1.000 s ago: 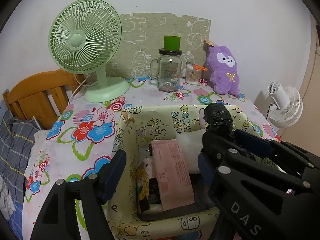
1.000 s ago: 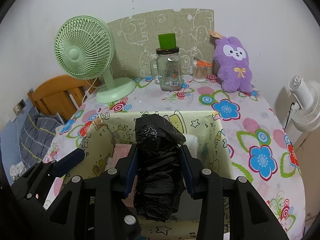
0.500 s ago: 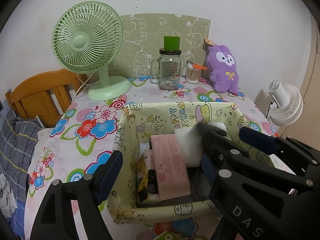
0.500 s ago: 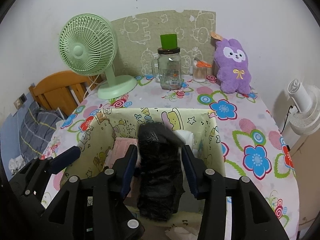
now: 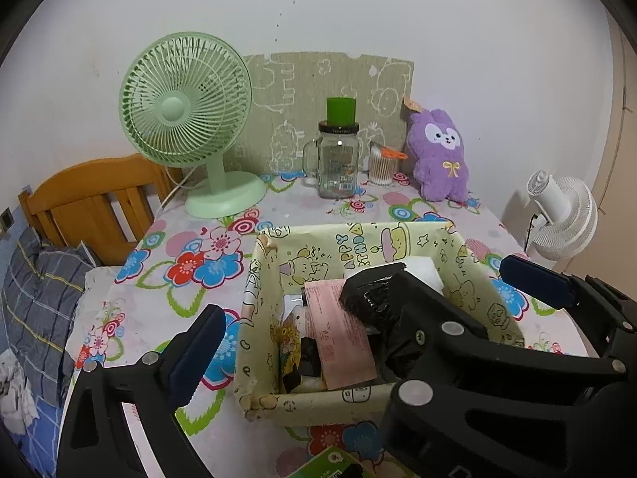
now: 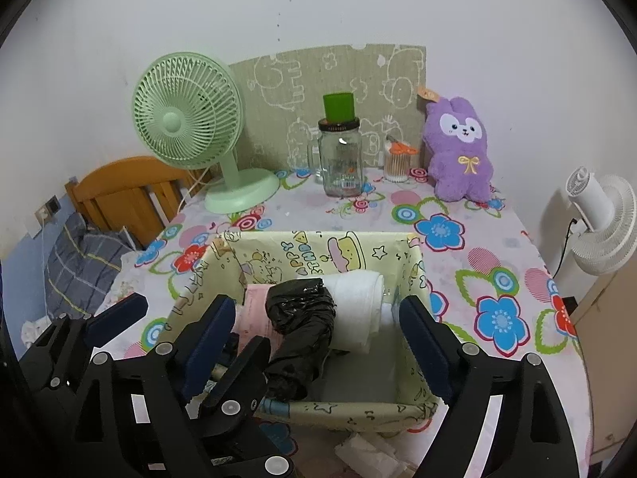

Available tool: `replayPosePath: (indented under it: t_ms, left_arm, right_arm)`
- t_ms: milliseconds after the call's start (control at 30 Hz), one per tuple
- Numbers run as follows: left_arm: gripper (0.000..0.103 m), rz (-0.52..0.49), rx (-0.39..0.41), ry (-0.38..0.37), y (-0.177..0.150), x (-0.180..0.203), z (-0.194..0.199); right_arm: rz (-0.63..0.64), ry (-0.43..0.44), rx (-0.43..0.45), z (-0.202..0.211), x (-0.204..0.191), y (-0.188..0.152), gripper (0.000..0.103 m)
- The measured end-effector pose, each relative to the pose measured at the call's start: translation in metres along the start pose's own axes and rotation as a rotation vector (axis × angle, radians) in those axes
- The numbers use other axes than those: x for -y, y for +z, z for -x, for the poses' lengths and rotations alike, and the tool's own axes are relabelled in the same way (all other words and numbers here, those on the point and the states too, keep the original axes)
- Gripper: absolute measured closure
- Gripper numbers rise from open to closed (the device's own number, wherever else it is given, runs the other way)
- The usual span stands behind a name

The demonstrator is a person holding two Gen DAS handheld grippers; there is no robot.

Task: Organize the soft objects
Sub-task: 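Lower the pink pack and black bundle into the box and open both tools, then withdraw both open tools up and away from the fabric box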

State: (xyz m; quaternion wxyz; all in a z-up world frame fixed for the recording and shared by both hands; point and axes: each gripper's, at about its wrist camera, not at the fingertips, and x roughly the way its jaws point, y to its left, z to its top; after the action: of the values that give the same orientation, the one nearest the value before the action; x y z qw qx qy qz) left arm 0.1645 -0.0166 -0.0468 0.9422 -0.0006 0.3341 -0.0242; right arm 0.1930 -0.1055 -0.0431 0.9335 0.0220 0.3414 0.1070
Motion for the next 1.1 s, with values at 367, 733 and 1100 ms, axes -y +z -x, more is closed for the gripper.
replayPosePath:
  t_ms: [367, 733, 1100]
  left_arm:
    - [0.0, -0.009, 0.067, -0.014, -0.003, 0.004, 0.041]
    - [0.0, -0.02, 0.128, -0.027, -0.009, 0.008, 0.081]
    - [0.0, -0.02, 0.161, -0.039, -0.022, 0.011, 0.112]
  right_arm:
    - [-0.007, -0.027, 0.07, 0.045, -0.006, -0.003, 0.008]
    - [-0.022, -0.06, 0.147, 0.092, -0.011, -0.012, 0.0]
    - [-0.003, -0.07, 0.185, 0.128, -0.018, -0.026, 0.0]
